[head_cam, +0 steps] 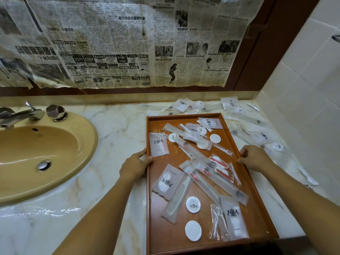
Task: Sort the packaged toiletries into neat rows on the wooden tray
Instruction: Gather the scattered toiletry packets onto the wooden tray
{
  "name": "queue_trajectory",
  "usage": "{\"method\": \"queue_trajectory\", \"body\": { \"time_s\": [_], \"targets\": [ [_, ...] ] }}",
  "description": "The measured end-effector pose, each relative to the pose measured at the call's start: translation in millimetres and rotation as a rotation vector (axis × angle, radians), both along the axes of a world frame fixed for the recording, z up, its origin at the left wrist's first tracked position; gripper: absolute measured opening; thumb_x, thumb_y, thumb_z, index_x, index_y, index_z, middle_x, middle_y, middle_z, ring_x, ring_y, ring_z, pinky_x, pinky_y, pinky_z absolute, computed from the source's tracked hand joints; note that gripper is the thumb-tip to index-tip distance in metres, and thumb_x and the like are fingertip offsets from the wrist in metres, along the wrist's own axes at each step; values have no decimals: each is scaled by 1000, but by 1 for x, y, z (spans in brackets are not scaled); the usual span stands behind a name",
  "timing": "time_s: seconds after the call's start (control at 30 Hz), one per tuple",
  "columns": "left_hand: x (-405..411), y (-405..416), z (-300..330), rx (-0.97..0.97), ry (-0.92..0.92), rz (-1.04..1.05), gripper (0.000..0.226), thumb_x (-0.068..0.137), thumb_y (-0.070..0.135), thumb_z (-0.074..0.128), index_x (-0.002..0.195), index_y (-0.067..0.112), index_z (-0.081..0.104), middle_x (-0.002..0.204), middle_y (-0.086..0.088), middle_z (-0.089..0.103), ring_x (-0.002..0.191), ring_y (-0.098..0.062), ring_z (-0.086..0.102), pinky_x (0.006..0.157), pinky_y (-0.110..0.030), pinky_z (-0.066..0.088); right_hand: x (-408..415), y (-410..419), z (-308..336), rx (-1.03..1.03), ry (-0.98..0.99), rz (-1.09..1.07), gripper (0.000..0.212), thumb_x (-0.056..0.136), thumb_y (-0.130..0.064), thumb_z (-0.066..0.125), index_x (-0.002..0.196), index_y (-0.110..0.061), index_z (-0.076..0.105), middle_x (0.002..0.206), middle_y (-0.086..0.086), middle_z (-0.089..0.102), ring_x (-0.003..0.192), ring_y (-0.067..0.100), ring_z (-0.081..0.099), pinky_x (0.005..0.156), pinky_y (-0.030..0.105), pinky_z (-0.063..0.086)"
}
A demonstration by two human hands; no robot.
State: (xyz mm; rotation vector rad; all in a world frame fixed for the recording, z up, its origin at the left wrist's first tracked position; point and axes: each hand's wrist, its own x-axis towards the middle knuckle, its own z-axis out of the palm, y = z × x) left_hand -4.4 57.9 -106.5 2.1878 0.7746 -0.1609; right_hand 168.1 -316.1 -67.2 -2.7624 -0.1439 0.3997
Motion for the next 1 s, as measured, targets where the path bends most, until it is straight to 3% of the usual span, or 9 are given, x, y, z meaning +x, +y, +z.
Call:
{"method": "queue_trajectory", "body": {
  "time_s": [0.67, 1.0],
  "targets": [
    [4, -7, 10, 8, 41, 22, 54, 95, 58, 47, 145, 42, 39, 79, 5, 69, 62, -14, 70, 79, -37, 59, -7, 6, -2, 10, -100, -41, 13, 85, -17, 72, 81, -20, 59, 80, 2, 64, 76, 21, 62, 74, 34, 53],
    [5, -4, 3, 21, 27, 17, 51, 94, 58, 47, 143, 44, 42, 84, 4, 72, 66, -15, 71, 82, -39, 58, -10, 6, -1, 14, -87, -62, 10, 87, -20, 71, 89, -18, 61, 87, 4, 67, 80, 22, 62, 75, 32, 51]
  ]
}}
